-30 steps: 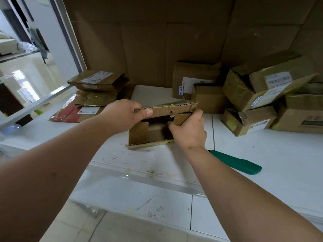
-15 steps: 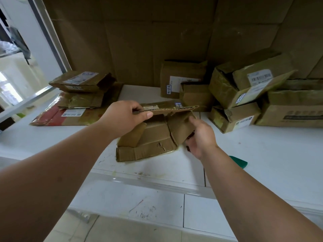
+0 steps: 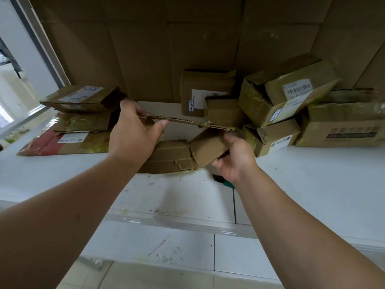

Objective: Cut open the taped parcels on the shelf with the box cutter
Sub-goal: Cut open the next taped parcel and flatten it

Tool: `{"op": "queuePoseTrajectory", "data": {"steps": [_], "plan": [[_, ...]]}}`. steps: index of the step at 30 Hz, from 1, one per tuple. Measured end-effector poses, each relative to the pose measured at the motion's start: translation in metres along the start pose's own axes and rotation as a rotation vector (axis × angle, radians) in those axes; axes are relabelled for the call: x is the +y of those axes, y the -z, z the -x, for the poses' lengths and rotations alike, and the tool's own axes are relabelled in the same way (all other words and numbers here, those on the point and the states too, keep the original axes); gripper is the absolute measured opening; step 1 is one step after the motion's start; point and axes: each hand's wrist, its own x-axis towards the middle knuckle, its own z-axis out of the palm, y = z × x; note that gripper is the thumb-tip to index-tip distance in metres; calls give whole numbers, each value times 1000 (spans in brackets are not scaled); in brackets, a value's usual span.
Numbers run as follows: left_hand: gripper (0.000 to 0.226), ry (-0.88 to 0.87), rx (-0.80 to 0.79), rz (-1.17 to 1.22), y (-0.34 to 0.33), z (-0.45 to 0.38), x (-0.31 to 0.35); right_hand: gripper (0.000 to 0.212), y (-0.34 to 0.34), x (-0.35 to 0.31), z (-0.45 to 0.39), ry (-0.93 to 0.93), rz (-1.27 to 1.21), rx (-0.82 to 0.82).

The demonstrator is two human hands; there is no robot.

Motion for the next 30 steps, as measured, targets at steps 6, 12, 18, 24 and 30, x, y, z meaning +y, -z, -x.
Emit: {"op": "queuePoseTrajectory", "data": {"steps": [6,12,18,24,30], "plan": [[79,-177,-186,-394,-10,-2,-5,11,-2,-6,1,-41,-111,20],[94,-286,-140,-665,-8,-2,-19,14,-4,-4,0,-42,-137,-3],[75,-212,-309,-490,0,-11,-18,14,1,-7,-4,-15,-108,-21],[53,-304,-611,-515,14,-16,-36,21,9,-5,-7,-65,-60,-62],[52,-297,-690,-533,26,-16,-67,64,15,3,-8,-78,161,-118]]}}
